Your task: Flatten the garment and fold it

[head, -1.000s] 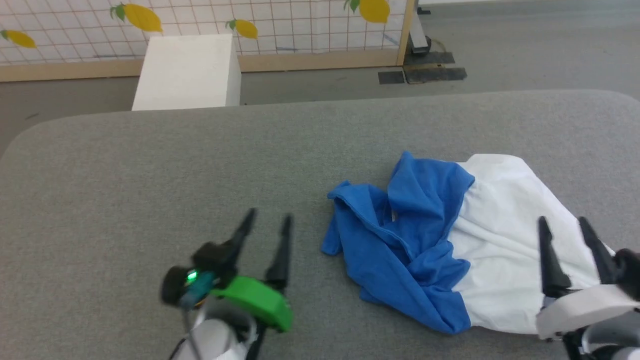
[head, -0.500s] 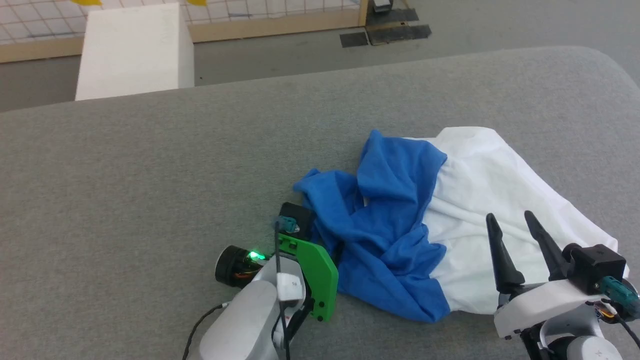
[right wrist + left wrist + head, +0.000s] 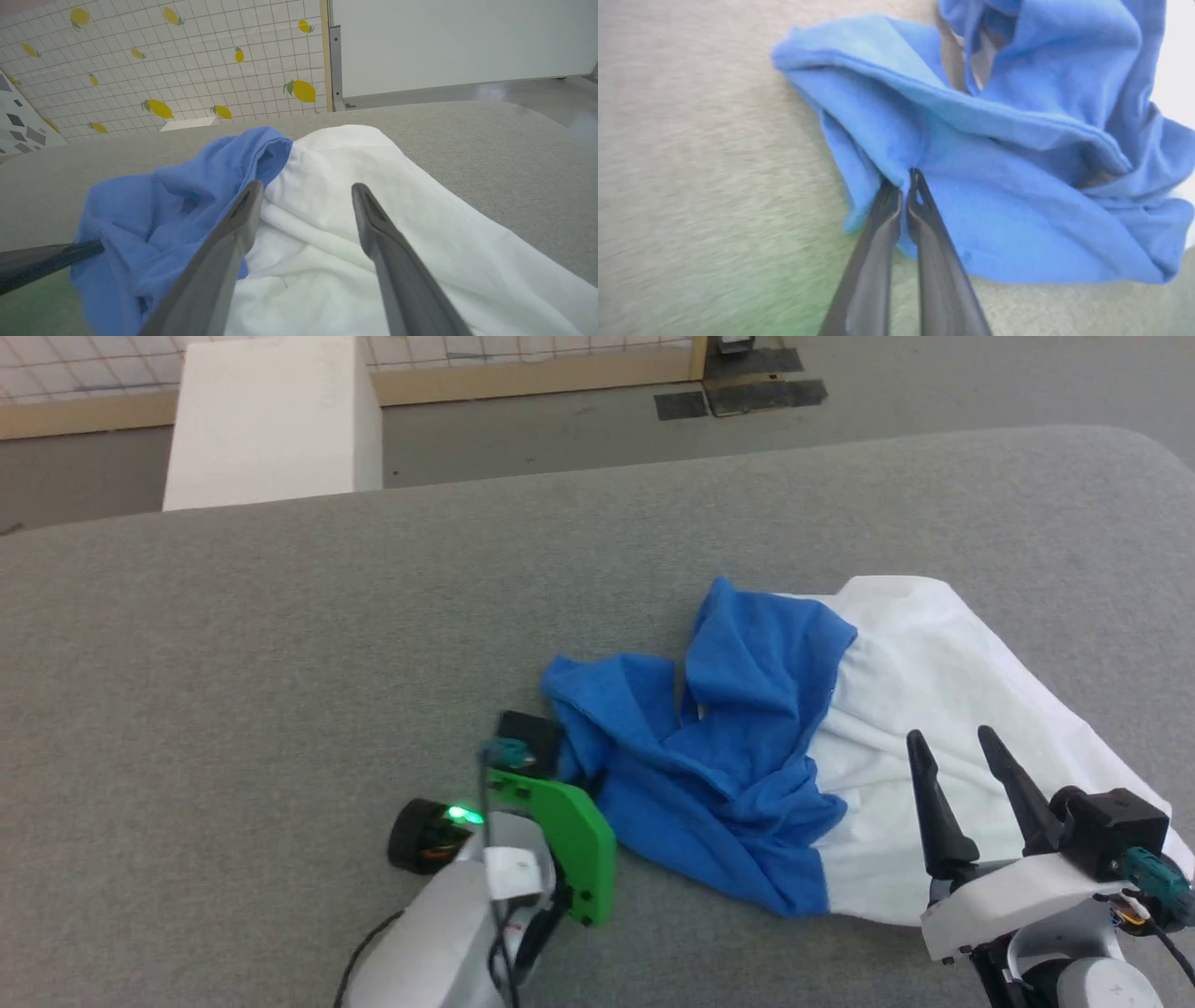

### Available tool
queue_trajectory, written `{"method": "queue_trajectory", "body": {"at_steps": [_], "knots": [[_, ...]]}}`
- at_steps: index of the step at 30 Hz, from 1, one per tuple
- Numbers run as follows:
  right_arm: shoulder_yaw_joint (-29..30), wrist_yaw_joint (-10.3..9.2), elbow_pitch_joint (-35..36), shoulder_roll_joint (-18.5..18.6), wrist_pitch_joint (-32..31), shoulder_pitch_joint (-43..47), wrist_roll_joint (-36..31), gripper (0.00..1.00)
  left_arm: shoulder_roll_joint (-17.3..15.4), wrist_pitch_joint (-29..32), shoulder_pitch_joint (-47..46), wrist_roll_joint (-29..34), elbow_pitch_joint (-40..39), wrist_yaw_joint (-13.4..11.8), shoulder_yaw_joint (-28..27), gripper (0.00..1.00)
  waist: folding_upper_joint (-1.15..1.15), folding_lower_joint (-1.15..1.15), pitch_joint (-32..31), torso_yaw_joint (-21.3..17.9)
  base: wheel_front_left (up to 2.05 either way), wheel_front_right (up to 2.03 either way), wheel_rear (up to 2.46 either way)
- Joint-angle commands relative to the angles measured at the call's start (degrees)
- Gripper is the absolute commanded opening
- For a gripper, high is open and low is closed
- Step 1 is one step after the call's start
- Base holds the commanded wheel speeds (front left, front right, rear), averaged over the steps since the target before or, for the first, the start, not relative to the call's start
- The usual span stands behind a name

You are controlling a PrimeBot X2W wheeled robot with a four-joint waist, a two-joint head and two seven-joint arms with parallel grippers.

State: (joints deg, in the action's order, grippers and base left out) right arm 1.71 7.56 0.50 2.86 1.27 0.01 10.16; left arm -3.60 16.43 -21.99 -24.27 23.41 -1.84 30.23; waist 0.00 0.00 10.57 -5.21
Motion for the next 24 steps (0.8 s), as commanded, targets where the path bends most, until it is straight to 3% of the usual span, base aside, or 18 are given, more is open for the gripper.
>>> {"method": "queue_trajectory", "body": {"at_steps": [1,8,12,17,18,19,24], "knots": [[0.08,-0.08,0.24,0.01,-0.01,-0.56,0.05,1.0,-0.98,-3.01,1.0,-0.65,-1.13,-1.48,-2.03,0.0,0.0,0.0,-1.27,2.04,0.0,0.0,0.0],[0.56,-0.08,1.29,0.01,-1.1,0.23,-0.46,1.0,-6.78,-13.18,8.42,-3.21,-9.84,-8.36,-13.57,0.0,0.0,0.0,-2.37,6.79,0.0,0.0,0.0],[0.62,-0.08,1.67,0.01,-1.86,0.47,-0.86,1.0,-9.9,-14.02,15.29,-4.89,-14.46,-11.77,-18.75,0.0,0.0,0.0,-2.66,9.22,0.0,0.0,0.0],[0.4,-0.08,1.92,0.01,-3.56,0.76,-1.77,1.0,-11.11,-11.5,22.34,-7.36,-16.64,-13.57,-21.1,0.02,0.0,0.0,-2.79,12.24,0.0,0.0,0.0],[0.17,-0.08,2.0,0.01,-4.02,0.61,-2.11,1.0,-10.92,-10.67,23.27,-7.83,-16.82,-13.56,-20.84,0.47,0.0,0.0,-2.76,12.92,0.0,0.0,0.0],[0.0,-0.08,2.11,0.01,-4.43,0.42,-2.43,1.0,-10.62,-10.59,23.7,-8.14,-17.08,-13.59,-20.79,1.0,0.0,0.0,-2.68,13.55,0.0,0.0,0.0],[-1.93,-0.08,2.8,0.18,-6.6,-3.34,-7.38,1.0,-8.44,-17.27,22.92,-7.09,-18.02,-12.72,-20.23,1.0,0.0,0.0,-1.53,17.24,0.0,0.0,0.0]]}}
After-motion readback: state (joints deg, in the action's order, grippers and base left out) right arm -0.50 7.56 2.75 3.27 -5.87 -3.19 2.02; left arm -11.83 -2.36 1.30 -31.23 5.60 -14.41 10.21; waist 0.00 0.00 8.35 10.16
